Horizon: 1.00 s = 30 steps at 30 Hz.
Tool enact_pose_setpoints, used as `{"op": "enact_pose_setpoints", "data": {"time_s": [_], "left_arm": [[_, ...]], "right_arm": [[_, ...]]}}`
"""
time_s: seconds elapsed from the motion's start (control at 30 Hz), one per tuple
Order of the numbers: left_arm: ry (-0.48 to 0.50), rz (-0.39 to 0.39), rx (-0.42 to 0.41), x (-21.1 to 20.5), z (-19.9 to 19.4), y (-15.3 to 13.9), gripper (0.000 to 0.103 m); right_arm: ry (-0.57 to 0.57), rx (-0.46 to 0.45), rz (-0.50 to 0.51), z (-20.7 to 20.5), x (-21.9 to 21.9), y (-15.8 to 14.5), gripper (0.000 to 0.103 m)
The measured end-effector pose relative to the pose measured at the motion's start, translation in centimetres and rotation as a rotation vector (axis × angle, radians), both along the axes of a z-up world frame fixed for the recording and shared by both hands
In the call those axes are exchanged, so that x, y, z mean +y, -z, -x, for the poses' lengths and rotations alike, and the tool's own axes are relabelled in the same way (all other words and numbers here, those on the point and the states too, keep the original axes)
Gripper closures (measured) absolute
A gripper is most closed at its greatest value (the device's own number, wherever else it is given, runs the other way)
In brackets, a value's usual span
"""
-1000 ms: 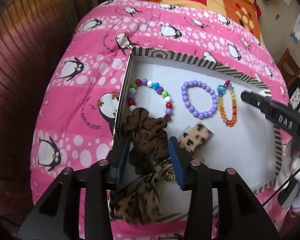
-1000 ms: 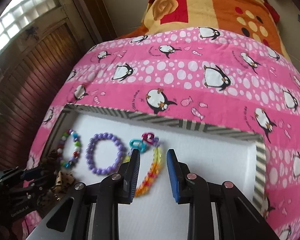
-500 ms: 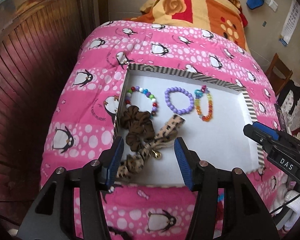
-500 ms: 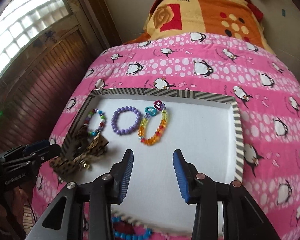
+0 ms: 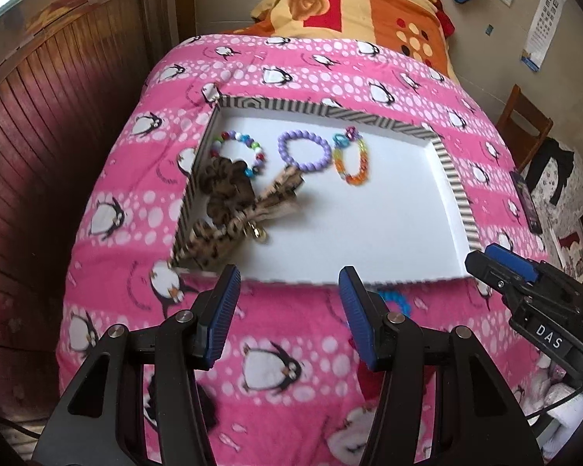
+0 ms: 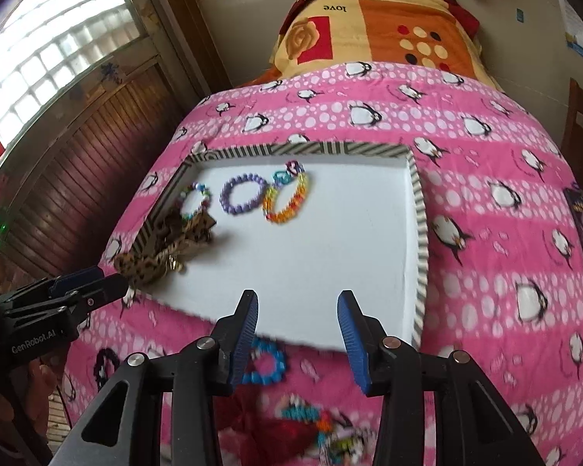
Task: Organize jewelry
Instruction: 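Lower the scrunchie into the tray corner and open the left tool, then raise both open tools away from the tray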
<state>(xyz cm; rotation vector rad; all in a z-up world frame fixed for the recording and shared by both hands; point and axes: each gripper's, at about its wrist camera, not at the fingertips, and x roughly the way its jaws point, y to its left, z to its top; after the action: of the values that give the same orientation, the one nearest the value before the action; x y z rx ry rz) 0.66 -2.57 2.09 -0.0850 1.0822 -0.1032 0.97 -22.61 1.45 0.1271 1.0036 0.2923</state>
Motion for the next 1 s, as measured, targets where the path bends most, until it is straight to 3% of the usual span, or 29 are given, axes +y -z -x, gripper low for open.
{"op": "enact_pose_setpoints", "data": {"time_s": [0.57, 1.0], "left_arm": [[0.023, -0.015, 0.029, -4.4, 6.0, 0.8, 0.051], [-0.016, -0.038, 0.005, -4.3, 9.3, 0.2, 0.051]], "right_arm": [[0.037, 0.031, 0.032, 7.8, -5.2, 0.6, 0.062], [0.083, 0.055, 0.047, 12.2, -10.2, 1.9, 0.061]]}}
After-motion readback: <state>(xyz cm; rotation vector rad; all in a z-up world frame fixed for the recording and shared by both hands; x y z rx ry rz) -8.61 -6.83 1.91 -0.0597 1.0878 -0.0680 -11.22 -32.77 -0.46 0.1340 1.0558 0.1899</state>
